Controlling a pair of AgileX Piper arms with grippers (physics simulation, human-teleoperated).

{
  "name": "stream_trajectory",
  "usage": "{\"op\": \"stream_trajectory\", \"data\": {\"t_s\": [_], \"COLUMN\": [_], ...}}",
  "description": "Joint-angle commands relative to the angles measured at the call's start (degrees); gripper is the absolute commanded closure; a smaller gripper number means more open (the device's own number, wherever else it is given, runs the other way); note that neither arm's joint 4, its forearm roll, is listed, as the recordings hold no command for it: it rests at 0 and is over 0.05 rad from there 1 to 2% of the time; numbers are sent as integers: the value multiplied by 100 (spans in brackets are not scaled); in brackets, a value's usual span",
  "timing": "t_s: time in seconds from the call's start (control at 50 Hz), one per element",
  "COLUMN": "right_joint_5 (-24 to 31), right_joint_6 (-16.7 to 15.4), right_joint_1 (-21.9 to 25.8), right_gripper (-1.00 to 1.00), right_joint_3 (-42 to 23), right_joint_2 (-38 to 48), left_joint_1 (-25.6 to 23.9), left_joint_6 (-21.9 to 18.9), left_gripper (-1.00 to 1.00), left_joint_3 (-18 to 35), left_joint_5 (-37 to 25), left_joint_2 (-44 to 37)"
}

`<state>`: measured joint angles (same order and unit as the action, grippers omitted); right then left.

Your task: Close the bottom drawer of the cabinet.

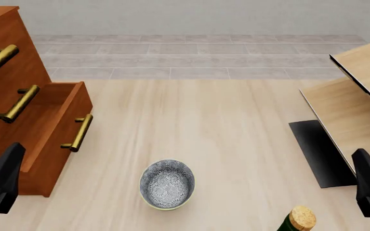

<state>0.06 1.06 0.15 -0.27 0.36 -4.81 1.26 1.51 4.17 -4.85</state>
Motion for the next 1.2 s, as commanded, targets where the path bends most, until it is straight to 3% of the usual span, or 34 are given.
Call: {"op": "stream_trajectory", "data": {"t_s": [0.02,0.44,0.48,0.58,0.64,1.0,1.2], "right_joint_5": [17,-5,-15,-26,-13,-22,-16], "right_joint_6": [30,103,102,93,91,105,94], "right_joint_1": [-1,-47,-50,-41,-41,-76,-85], "right_gripper": [-100,-100,-100,-100,-100,-100,-100], "right_joint_3": [-11,-14,-4,9,-6,1,-3], "right_joint_2": [-12,-20,-20,-20,-22,-25,-24], "left_joint_1": [-302,-1111,-1229,-1414,-1578,-1965,-2123], "left_joint_6": [46,166,380,393,616,1112,1232], "left_gripper": [-100,-100,-100,-100,-100,-100,-100], "left_joint_3": [11,-68,-19,50,132,515,718], "left_joint_5": [504,2203,2292,2556,2836,3485,3458], "left_joint_2": [-461,-2275,-2517,-2976,-3498,-5241,-5602]}}
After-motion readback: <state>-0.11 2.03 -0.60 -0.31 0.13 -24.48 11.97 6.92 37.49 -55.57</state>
